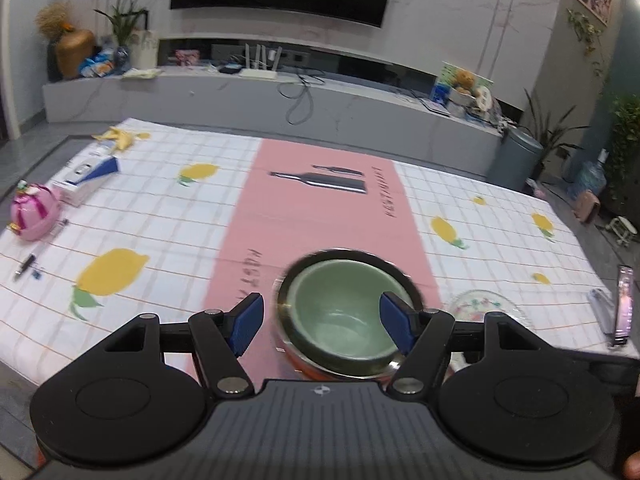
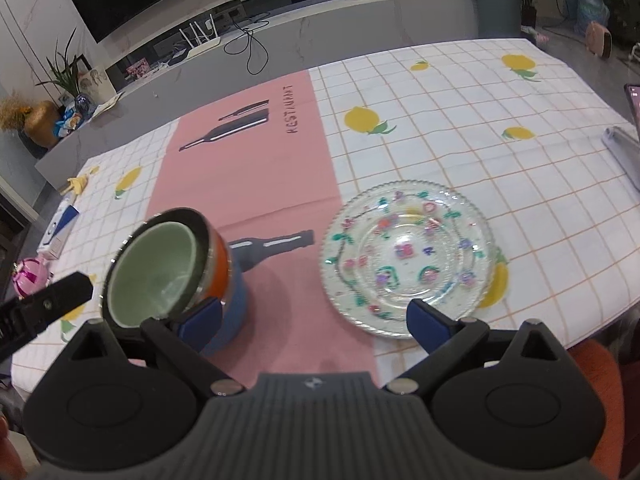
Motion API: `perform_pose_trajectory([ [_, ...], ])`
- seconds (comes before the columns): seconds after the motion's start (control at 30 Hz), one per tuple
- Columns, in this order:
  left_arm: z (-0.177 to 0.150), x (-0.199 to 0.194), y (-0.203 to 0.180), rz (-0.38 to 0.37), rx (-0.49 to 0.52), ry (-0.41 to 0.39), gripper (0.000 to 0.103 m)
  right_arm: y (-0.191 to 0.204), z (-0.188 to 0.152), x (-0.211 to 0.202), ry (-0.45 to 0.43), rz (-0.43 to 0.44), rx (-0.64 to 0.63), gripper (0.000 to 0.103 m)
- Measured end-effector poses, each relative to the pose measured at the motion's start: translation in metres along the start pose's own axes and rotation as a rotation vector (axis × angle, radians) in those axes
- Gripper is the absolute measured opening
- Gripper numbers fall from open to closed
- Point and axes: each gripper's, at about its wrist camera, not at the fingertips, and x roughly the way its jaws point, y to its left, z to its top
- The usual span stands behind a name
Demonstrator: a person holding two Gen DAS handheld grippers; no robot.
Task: Organize plates and bowls
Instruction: 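Move both grippers to the rim of the nested bowl stack and close them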
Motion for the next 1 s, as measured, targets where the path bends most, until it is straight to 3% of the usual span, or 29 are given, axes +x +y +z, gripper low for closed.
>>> perform_pose_trajectory([
  [0.17, -0.001, 0.004, 0.023, 0.009, -0.043, 0.007, 0.079, 0.019, 0.003, 0.005, 0.020, 0.025, -0.003, 0.097],
  [0.47, -0.014, 0.033, 0.066, -0.140, -0.290, 0.118, 0.080, 0.035, 0.007, 0.030, 0.088, 0.085, 0.069, 0.097],
  [0.77, -0.028, 0.065, 0.100, -0.213, -0.549, 0.195, 0.080, 0.028, 0.005, 0.064, 0.198, 0.195, 0.215, 0.097],
  [1.0, -0.022, 0.080, 0.097, -0.205, -0.522, 0.224, 0.080, 0.032, 0.012, 0.085, 0.219, 0.213, 0.229, 0.097],
])
